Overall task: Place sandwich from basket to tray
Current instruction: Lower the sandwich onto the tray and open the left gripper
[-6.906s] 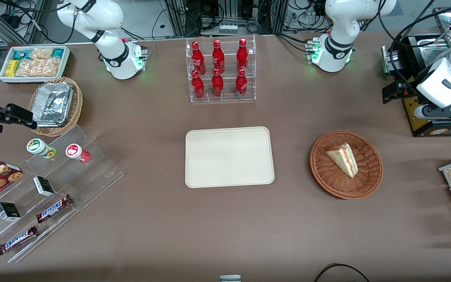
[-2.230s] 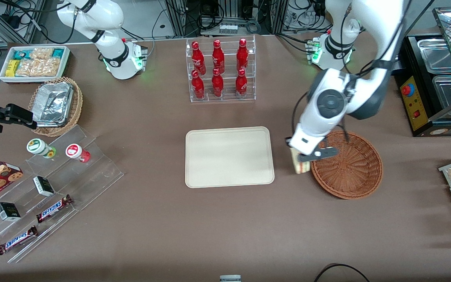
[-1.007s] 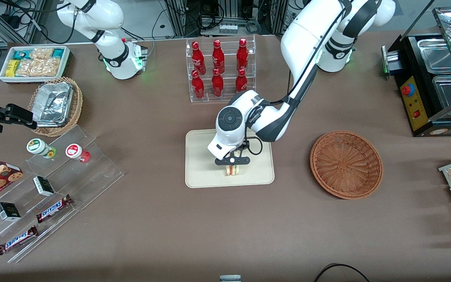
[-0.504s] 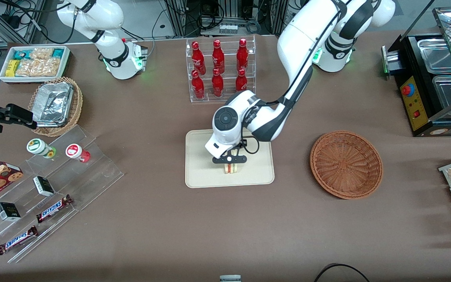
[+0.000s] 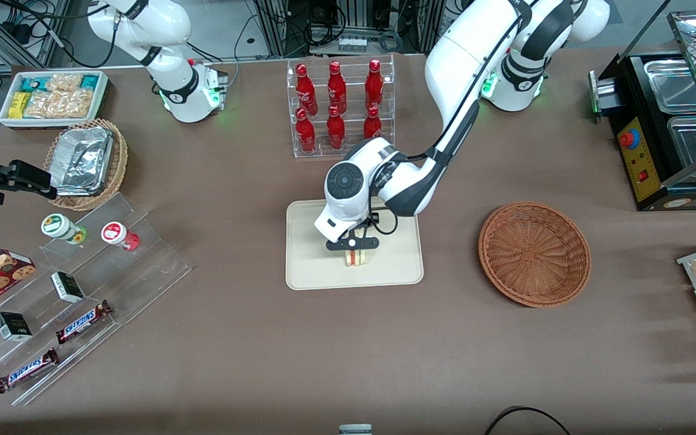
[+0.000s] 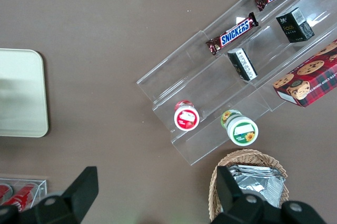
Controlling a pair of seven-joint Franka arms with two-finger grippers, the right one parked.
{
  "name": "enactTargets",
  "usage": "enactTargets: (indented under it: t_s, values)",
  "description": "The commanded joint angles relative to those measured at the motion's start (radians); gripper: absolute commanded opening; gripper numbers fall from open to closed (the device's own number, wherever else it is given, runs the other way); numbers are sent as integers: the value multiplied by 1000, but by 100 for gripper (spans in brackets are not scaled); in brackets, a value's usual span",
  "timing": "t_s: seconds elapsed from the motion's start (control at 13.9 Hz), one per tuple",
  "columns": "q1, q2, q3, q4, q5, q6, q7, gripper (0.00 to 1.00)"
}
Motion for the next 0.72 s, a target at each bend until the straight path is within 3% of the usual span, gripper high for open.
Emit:
enactTargets:
  t_s: [0.0, 0.14, 0.22, 0.29, 0.36, 0.65]
  values:
    - [-15, 21, 14, 39, 14, -16, -31, 0]
    - [-15, 21, 12, 39, 38, -16, -32, 0]
    - [-15, 23, 12, 39, 38, -14, -32, 37]
    - [-15, 24, 12, 39, 38, -11, -32, 63]
    - [-15, 26, 12, 39, 40, -4, -32, 97]
    - [-20, 25, 13, 39, 40, -3, -32, 100]
